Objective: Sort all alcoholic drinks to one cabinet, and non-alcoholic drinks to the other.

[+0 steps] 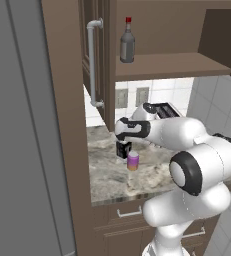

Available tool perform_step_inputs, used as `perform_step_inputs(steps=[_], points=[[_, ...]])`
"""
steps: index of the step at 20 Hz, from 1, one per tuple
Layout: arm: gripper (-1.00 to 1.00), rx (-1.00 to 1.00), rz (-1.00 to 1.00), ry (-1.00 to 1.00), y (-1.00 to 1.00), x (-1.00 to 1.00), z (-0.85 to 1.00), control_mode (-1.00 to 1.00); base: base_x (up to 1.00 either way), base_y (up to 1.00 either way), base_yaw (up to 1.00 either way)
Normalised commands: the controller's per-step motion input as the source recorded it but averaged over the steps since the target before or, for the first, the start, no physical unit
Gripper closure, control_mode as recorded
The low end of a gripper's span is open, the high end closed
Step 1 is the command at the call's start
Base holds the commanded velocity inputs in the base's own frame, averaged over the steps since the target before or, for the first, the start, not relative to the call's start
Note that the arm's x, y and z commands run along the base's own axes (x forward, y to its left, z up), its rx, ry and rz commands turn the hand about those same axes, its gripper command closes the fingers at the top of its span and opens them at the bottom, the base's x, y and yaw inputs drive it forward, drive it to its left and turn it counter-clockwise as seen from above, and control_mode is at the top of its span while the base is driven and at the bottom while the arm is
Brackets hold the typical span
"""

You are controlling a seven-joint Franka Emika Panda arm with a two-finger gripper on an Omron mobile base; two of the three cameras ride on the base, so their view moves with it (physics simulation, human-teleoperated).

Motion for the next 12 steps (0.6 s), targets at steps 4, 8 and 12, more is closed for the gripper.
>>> perform_step_inputs(steps=[4,8,12], points=[[-1.0,0.0,0.0,0.0,0.0,0.17,-0.03,-1.0,0.0,0.0,0.0],[-1.0,0.0,0.0,-0.01,0.0,0.05,-0.04,-1.0,0.0,0.0,0.0],[-1.0,0.0,0.0,-0.09,0.0,0.0,0.0,-1.0,0.0,0.0,0.0]])
